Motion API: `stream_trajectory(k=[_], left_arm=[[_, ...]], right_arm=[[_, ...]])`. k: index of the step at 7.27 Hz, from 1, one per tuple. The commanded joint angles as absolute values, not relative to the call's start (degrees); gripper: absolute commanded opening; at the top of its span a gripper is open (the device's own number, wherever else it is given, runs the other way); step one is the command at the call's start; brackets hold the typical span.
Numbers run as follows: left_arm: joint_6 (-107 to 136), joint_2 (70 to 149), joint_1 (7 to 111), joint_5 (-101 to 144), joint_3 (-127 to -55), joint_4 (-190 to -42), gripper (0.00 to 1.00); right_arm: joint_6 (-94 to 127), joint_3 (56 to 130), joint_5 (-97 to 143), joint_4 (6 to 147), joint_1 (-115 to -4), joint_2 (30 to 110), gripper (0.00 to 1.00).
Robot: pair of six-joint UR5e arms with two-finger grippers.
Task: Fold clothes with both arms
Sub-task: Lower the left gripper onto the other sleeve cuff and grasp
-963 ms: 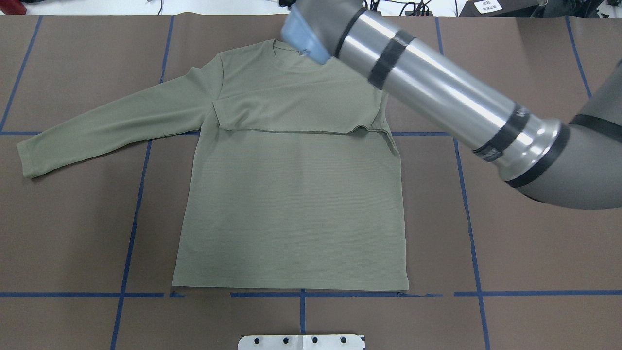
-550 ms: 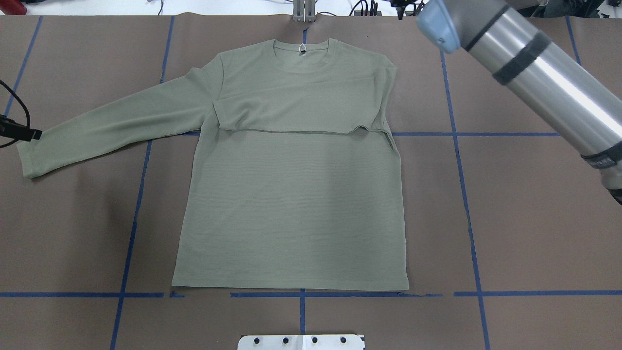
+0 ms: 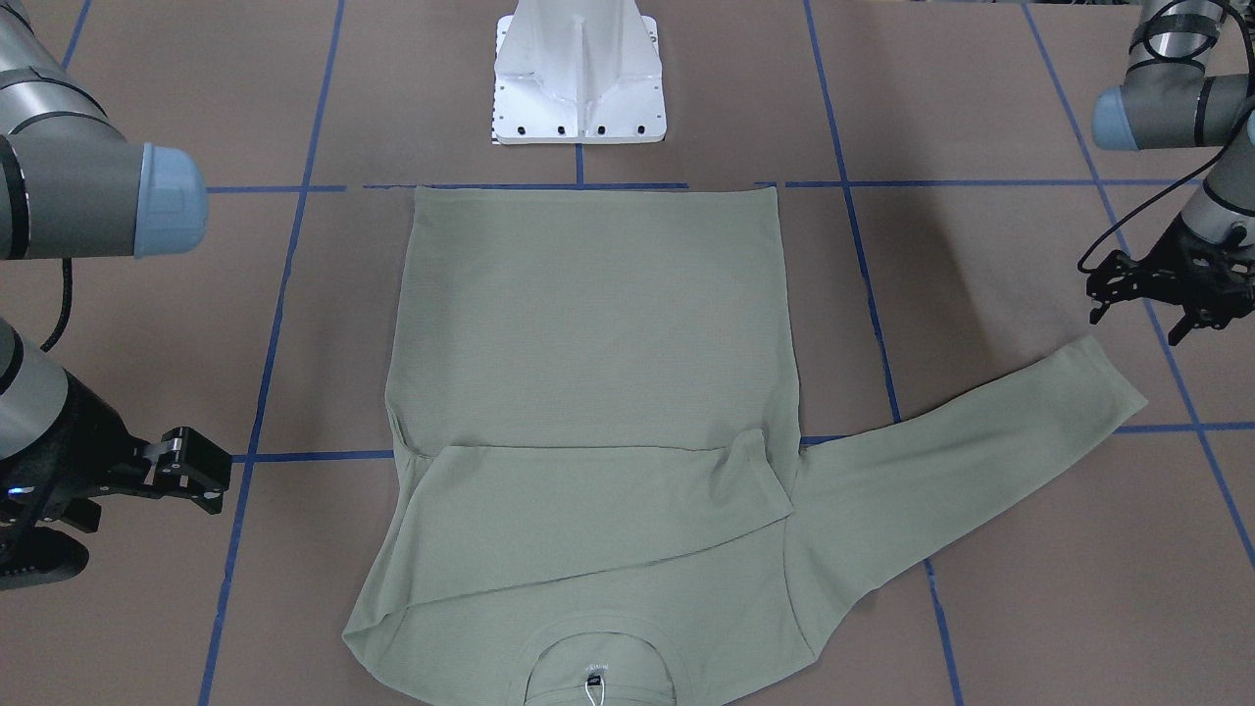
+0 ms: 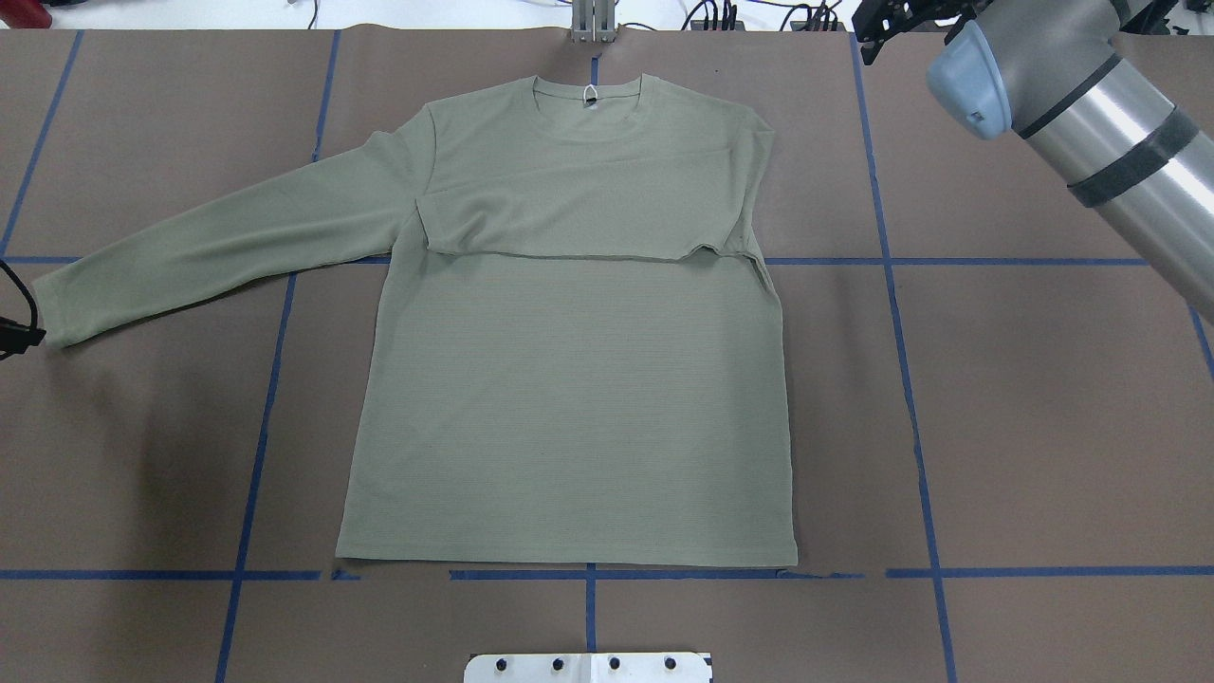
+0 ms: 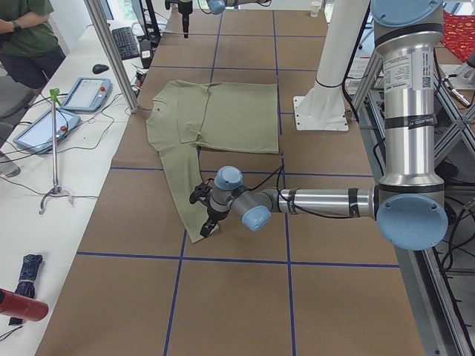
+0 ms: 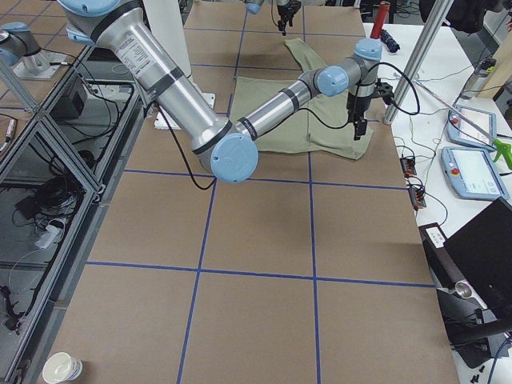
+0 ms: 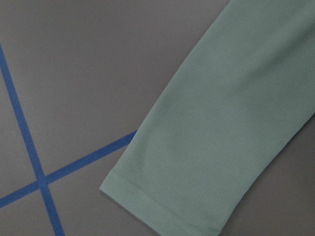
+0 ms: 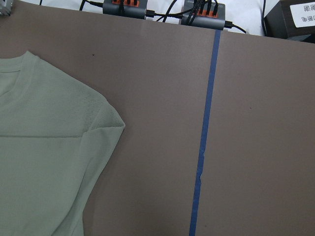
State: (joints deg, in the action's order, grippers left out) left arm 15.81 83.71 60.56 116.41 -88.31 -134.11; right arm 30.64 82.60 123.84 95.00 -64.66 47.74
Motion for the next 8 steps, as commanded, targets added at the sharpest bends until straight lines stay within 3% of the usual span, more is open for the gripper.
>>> stream_trajectory(k=[1,3,8], left_arm=[[15.47,83.93,58.2,116.28,-87.54,-134.21,0.99],[15.38,84.99,57.83,116.28,-87.45,-134.12,0.81],[15.29,87.1,57.74,116.28,-85.17,-134.12,0.78]], right_arm=[[31.02,82.79,123.75,94.92,-64.6,47.9,1.0],[31.11,82.88,123.75,94.92,-64.6,47.81,1.0],[31.29,82.88,123.75,94.92,-64.42,47.81,1.0]])
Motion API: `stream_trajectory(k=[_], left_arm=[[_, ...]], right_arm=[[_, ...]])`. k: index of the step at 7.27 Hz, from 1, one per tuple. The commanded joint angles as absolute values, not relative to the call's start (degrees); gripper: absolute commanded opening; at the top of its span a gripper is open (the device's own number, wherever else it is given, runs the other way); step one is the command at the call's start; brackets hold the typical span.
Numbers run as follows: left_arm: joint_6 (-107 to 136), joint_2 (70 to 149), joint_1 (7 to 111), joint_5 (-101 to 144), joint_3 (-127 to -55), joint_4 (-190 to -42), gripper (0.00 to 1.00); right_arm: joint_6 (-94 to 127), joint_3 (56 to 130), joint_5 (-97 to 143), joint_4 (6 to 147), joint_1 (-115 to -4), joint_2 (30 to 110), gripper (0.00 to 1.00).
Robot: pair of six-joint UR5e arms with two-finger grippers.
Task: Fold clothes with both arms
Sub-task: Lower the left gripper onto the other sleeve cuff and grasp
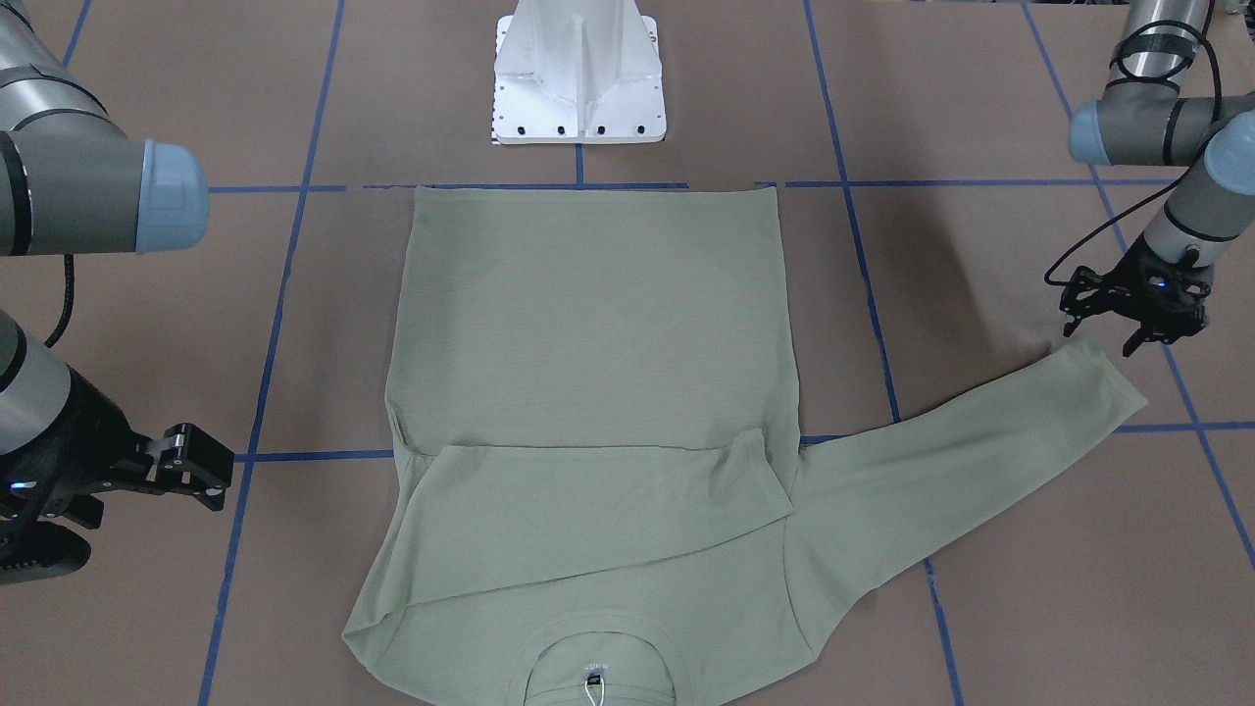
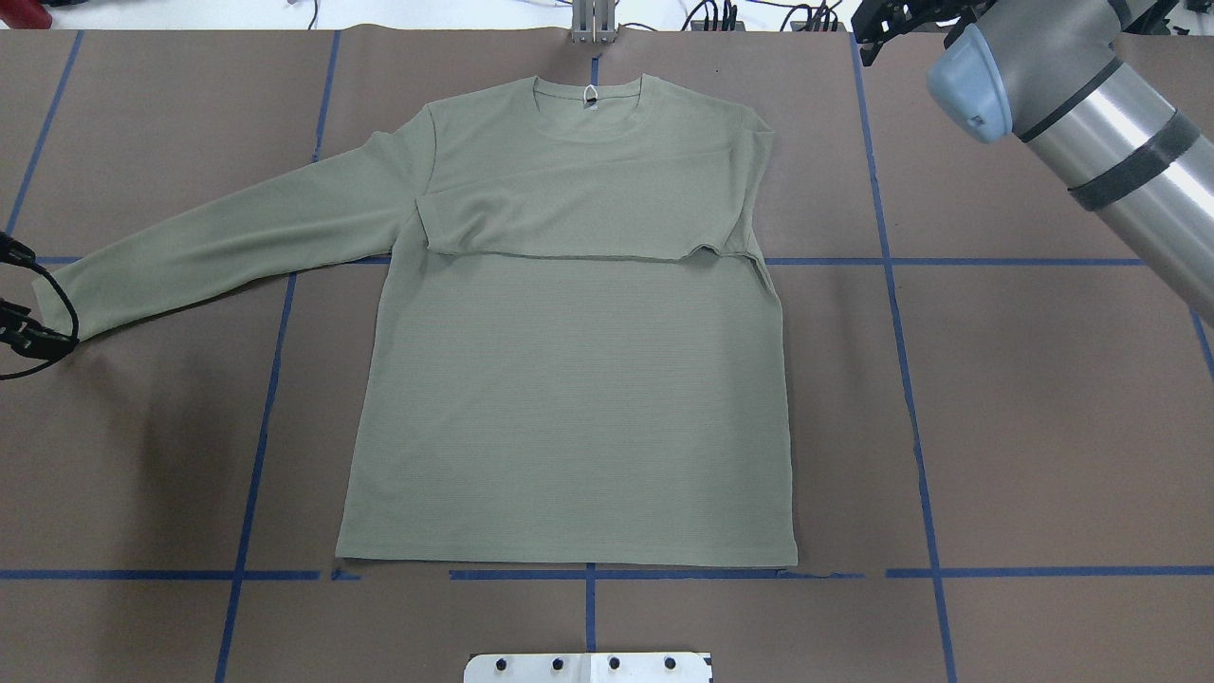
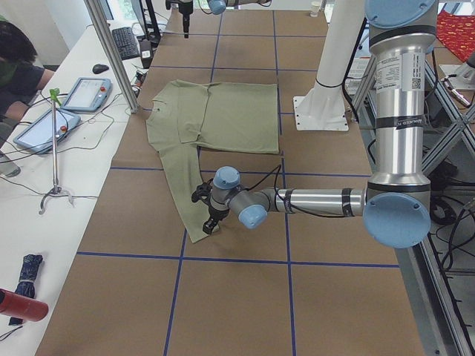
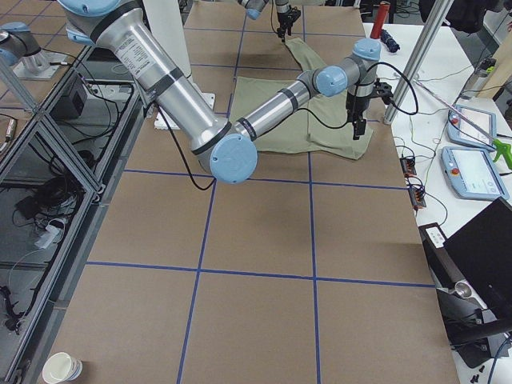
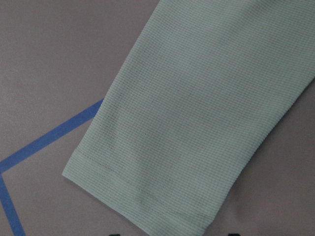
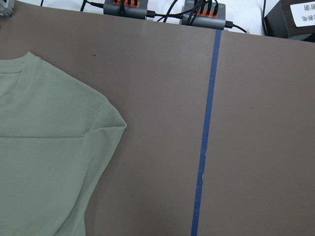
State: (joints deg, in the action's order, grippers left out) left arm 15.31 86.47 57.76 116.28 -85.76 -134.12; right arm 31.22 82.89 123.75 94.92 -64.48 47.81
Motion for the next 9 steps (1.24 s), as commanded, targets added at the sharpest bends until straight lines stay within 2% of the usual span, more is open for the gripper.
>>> stream_trajectory(k=[1,3,5,6,7,8,9], left_arm=[[15.29,87.1,57.66,116.28,-85.08,-134.12,0.78],[15.29,87.01,57.04,116.28,-84.56,-134.03,0.68],[15.29,87.01,56.78,116.28,-84.55,-134.03,0.66],[15.29,87.01,56.78,116.28,-84.55,-134.03,0.45],[15.38,87.01,56.78,116.28,-84.64,-134.03,0.1],[15.29,86.92,56.78,116.28,-84.73,-134.12,0.0],[15.29,87.01,56.86,116.28,-84.99,-134.12,0.0]], right_arm=[[31.29,82.88,123.75,94.92,-64.42,47.81,1.0],[31.29,82.88,123.66,94.92,-64.34,47.81,1.0],[31.55,82.88,123.66,94.92,-64.34,47.64,1.0],[31.64,82.88,123.66,94.92,-64.34,47.64,1.0],[31.64,82.88,123.66,94.92,-64.25,47.55,1.0],[32.16,82.88,123.66,94.92,-64.25,47.55,1.0],[32.43,82.97,123.66,94.83,-64.25,47.46,1.0]])
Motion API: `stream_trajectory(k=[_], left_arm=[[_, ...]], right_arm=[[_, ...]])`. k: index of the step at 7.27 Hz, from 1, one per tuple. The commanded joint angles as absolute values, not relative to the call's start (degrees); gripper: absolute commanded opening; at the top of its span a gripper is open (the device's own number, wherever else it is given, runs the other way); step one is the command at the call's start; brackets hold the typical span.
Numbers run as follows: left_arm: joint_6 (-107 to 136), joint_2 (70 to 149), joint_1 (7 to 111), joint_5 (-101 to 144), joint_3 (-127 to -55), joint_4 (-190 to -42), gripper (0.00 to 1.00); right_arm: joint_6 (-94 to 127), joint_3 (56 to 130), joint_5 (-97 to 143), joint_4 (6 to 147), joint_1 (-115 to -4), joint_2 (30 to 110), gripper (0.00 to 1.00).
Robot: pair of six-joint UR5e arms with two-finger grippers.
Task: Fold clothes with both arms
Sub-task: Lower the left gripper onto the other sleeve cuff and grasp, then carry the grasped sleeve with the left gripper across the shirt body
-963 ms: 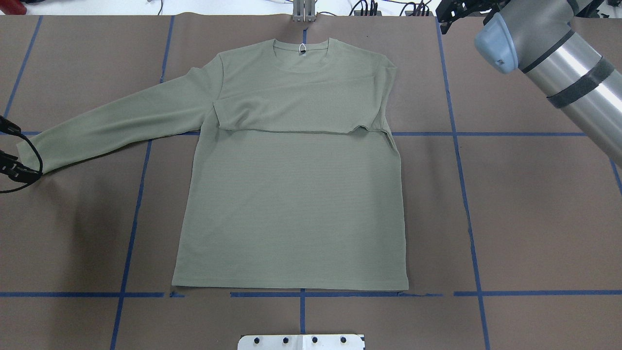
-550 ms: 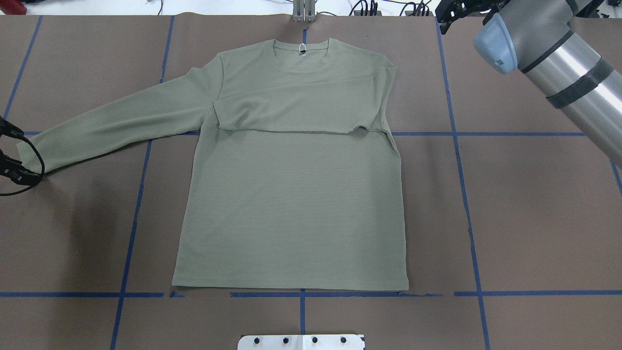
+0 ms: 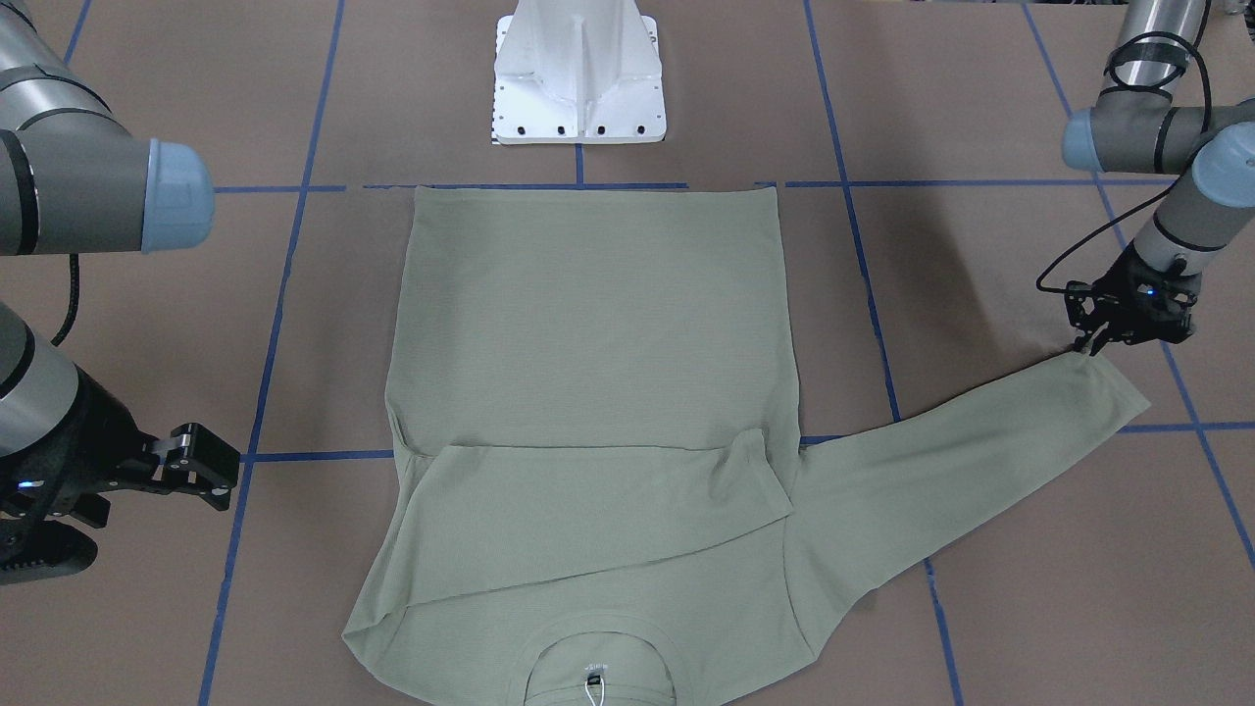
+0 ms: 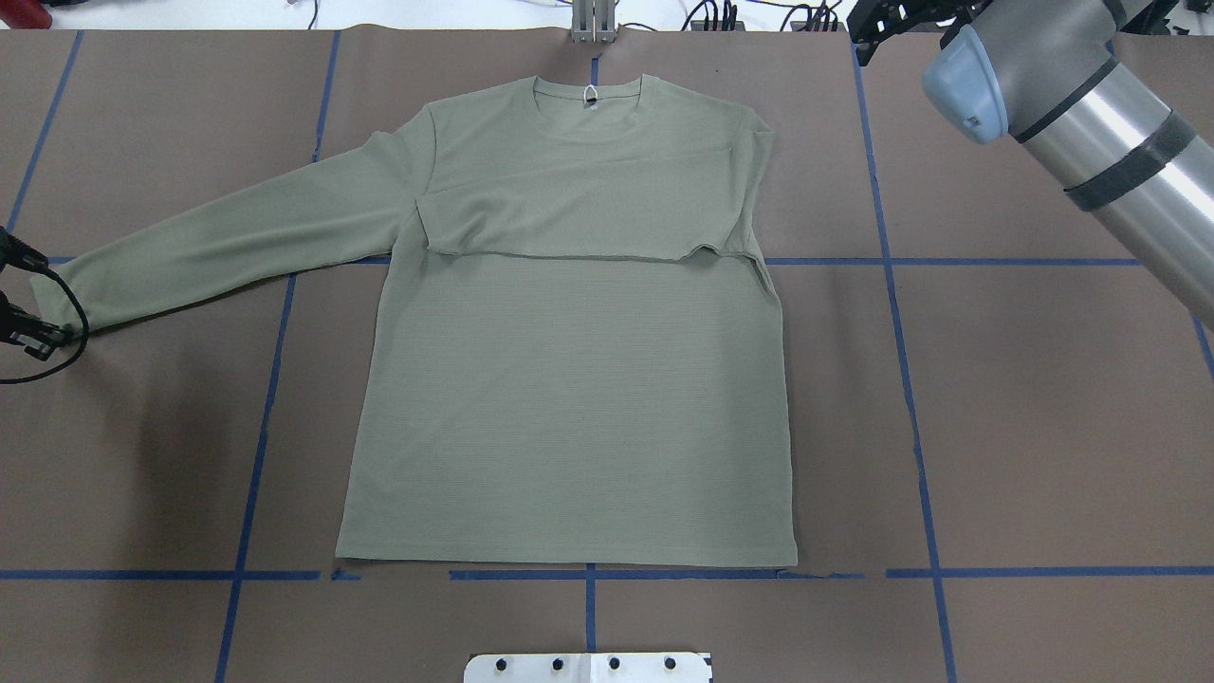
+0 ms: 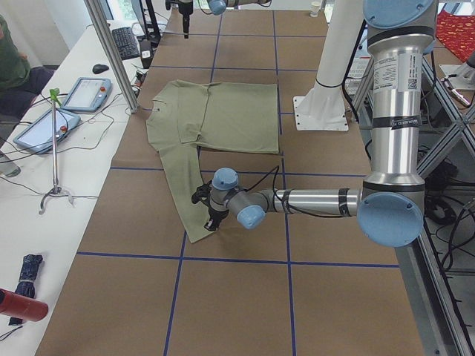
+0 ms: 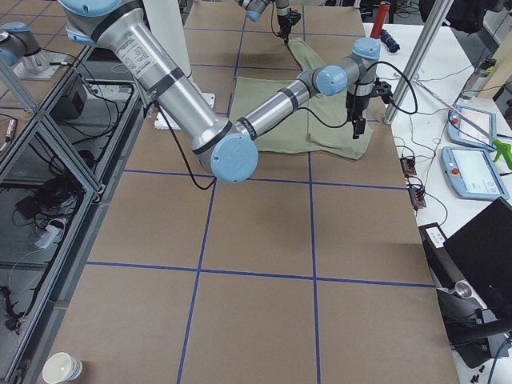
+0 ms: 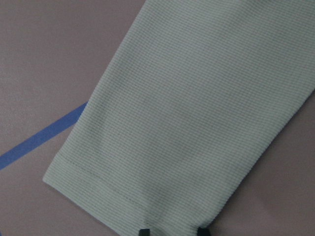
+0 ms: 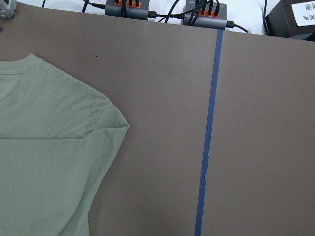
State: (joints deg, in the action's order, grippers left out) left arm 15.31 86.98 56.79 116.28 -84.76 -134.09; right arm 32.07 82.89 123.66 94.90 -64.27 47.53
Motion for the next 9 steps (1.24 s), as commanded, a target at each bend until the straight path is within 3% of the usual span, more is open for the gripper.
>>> stream_trajectory(k=[1,3,4,7,9], left_arm=[[15.38,87.1,57.04,116.28,-86.9,-133.95,0.0],[16.43,88.4,58.26,116.45,-92.62,-133.33,0.0],[19.83,92.86,61.23,116.54,-92.64,-132.2,0.0],[31.94,115.33,61.09,116.63,-92.81,-112.03,0.0],[46.69,125.55,58.82,116.54,-92.11,-109.42,0.0]], right_arm=[[32.43,82.97,123.66,94.83,-64.25,47.46,1.0],[32.34,82.97,123.66,94.92,-64.34,48.25,1.0],[31.47,82.97,123.84,95.01,-64.95,49.56,1.0],[21.47,82.88,125.32,95.71,-70.74,53.68,1.0],[20.74,82.97,125.42,95.63,-71.81,54.58,1.0]])
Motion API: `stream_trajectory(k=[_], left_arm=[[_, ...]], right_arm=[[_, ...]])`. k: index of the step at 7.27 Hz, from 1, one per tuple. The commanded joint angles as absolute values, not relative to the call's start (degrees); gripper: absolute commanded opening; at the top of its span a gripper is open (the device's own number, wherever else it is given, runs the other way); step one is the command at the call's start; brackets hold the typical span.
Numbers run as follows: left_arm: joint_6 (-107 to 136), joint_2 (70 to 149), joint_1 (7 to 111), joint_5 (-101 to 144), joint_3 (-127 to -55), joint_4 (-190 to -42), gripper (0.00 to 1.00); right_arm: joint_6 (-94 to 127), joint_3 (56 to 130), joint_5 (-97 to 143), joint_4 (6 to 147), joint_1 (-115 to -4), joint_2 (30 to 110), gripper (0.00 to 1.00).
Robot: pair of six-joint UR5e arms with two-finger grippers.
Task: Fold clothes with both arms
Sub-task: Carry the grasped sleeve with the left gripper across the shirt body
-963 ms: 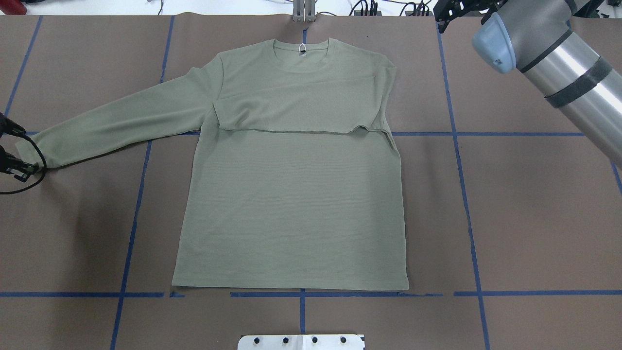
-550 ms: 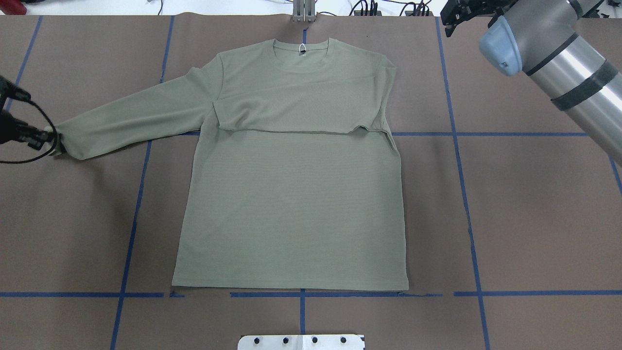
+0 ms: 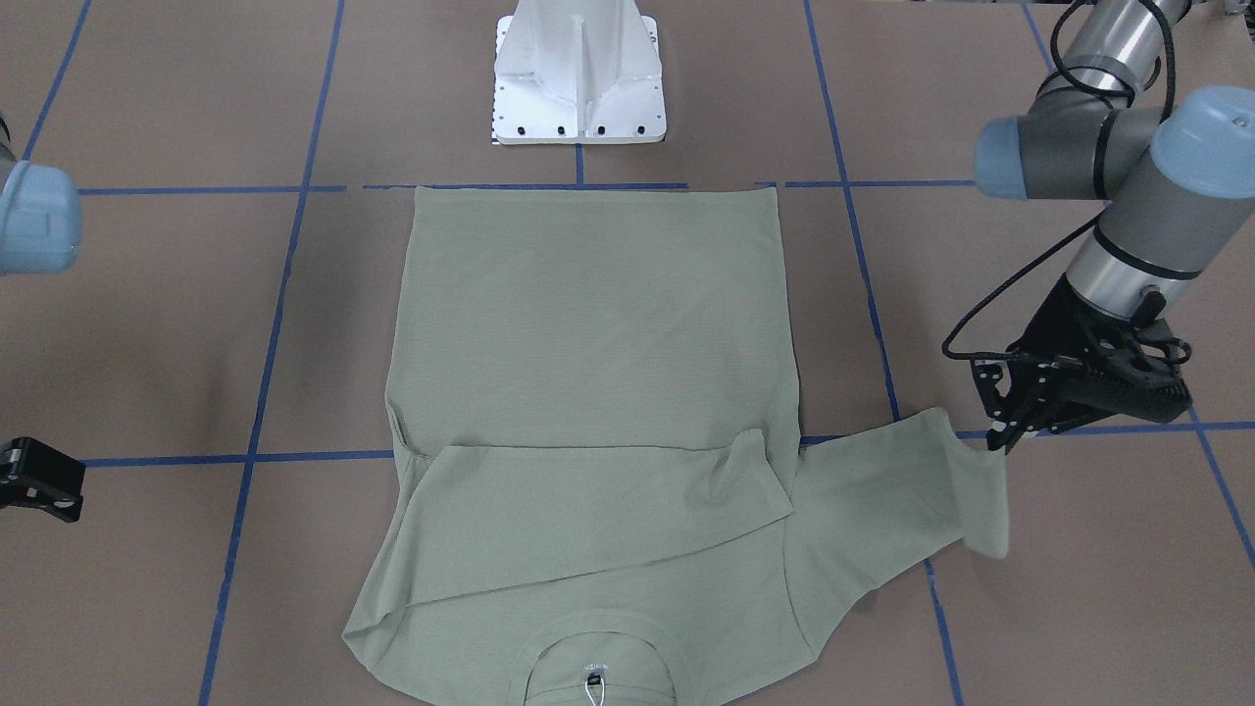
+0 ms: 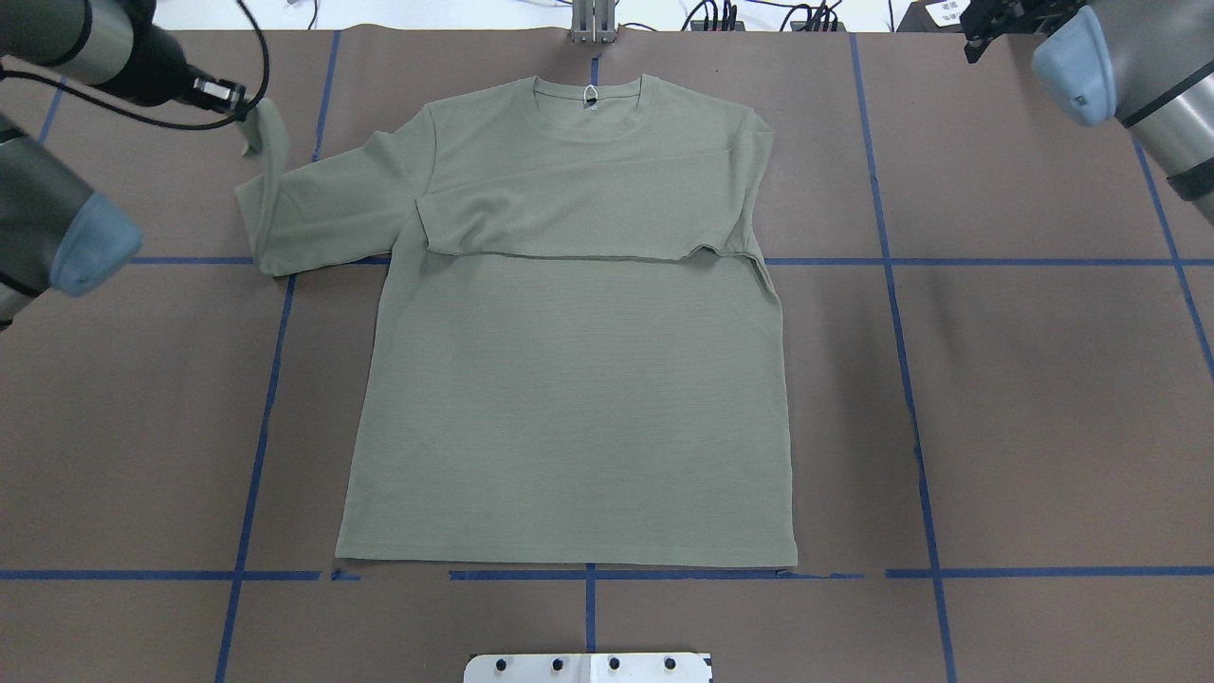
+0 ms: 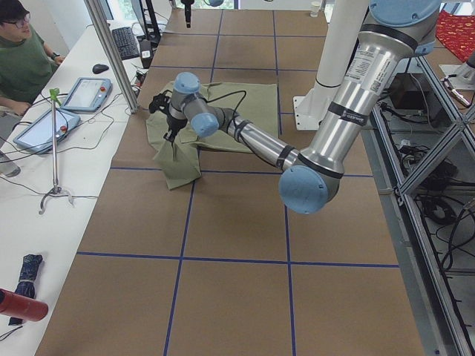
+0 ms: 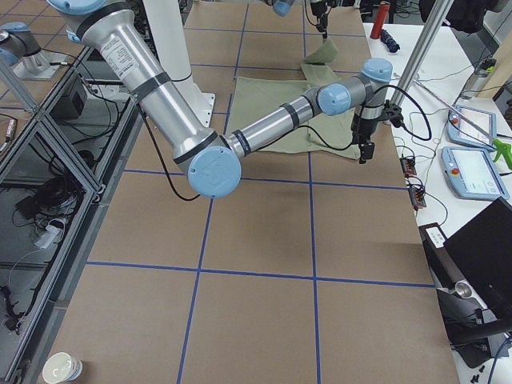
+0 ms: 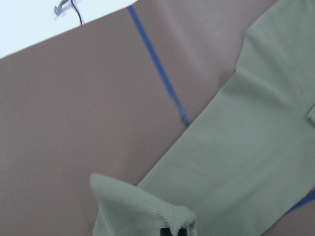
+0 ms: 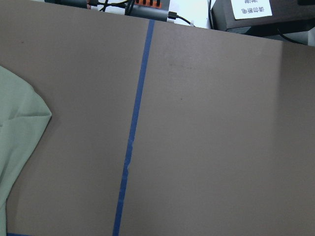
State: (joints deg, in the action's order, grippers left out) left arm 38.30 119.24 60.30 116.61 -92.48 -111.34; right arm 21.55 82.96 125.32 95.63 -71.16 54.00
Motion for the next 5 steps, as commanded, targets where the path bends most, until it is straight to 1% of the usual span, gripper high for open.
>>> stream_trajectory(k=[1,2,3,5], left_arm=[[54.68,130.03,55.58,116.11,-91.59,-109.42,0.0],[60.67,134.95,52.33,112.88,-90.45,-109.51,0.0],[65.17,137.78,47.42,109.28,-89.22,-110.21,0.0],[67.06,145.78,42.47,107.4,-82.13,-114.84,0.0]], right_arm=[[20.74,82.97,125.51,95.62,-71.89,54.58,1.0],[20.83,82.97,125.42,95.62,-71.89,54.58,1.0],[20.83,83.14,125.42,95.62,-71.98,54.49,1.0],[21.44,84.02,125.25,95.71,-71.89,54.58,1.0]])
